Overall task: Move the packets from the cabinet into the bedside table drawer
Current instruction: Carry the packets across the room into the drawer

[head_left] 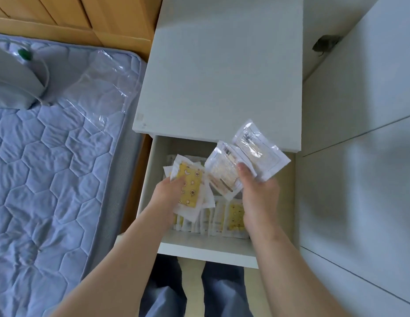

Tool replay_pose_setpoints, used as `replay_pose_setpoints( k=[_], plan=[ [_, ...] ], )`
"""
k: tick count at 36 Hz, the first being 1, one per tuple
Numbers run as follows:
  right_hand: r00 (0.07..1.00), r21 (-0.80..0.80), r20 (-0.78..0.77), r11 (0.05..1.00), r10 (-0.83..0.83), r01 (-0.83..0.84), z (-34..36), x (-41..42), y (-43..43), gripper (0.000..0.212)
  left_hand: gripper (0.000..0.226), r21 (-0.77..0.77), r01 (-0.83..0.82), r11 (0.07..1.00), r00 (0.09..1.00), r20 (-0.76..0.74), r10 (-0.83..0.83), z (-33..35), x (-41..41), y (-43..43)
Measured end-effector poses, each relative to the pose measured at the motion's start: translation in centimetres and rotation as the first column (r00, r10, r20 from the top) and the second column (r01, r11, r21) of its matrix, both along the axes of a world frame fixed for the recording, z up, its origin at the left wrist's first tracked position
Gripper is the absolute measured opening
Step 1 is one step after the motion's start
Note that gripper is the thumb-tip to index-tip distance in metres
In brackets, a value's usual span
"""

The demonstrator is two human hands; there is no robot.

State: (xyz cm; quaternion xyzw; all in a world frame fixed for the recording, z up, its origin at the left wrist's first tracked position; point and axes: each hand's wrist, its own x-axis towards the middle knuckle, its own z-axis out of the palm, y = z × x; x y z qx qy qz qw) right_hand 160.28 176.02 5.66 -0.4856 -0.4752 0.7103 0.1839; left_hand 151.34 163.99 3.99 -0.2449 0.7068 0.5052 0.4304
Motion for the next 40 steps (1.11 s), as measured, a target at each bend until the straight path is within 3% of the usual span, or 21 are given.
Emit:
replay_pose_setpoints(
  k=[5,8,12,17,21,25,31,35,40],
  plan=[
    [0.982,0.031,-0.097,0.986,0.164,-0.162,-3.3,-0.3,-0.7,0.028,0.009,0.059,-0.152,0.987,0.964,0.231,0.134,-3.4,-0.5,0.9],
    [0.954,0.052,-0.046,0.954,0.297,-0.295,-5.7,0.1,-2.1,0.023,0.023,0.168,-0.231,0.958,0.928,0.335,0.165,-5.0,-0.7,1.1],
    [0.922,0.038,-0.051,0.924,0.383,-0.381,-8.7,1.0,-3.5,0.041,0.049,0.261,-0.313,0.913,0.867,0.47,0.163,-7.0,-1.3,0.3],
    [0.867,-0.007,-0.053,0.868,0.495,-0.496,-9.8,1.6,-3.3,0.039,0.027,0.279,-0.233,0.932,0.827,0.56,0.039,-8.1,-1.4,-0.6],
    [0.843,-0.119,0.004,0.837,0.539,-0.534,-9.8,1.3,-2.5,0.028,0.021,0.281,-0.178,0.943,0.852,0.523,0.005,-9.4,-1.2,-0.7],
    [0.924,-0.264,0.046,0.897,0.379,-0.355,-10.5,0.6,-1.7,0.01,0.035,0.216,-0.171,0.961,0.878,0.476,0.049,-11.1,-0.8,-0.9],
    [0.958,-0.331,0.143,0.924,0.25,-0.192,-12.3,0.3,-1.0,0.009,0.034,0.253,-0.224,0.941,0.93,0.343,0.129,-12.1,-0.8,-0.3],
    [0.95,-0.364,0.178,0.914,0.257,-0.179,-13.5,0.4,-0.9,0.014,0.026,0.197,-0.063,0.978,0.99,0.134,0.037,-12.3,-0.6,0.4],
    [0.951,-0.397,0.203,0.907,0.235,-0.14,-14.5,0.2,-0.2,0.021,0.016,0.106,0.138,0.985,0.99,-0.055,-0.133,-13.2,0.0,1.1]
  ],
)
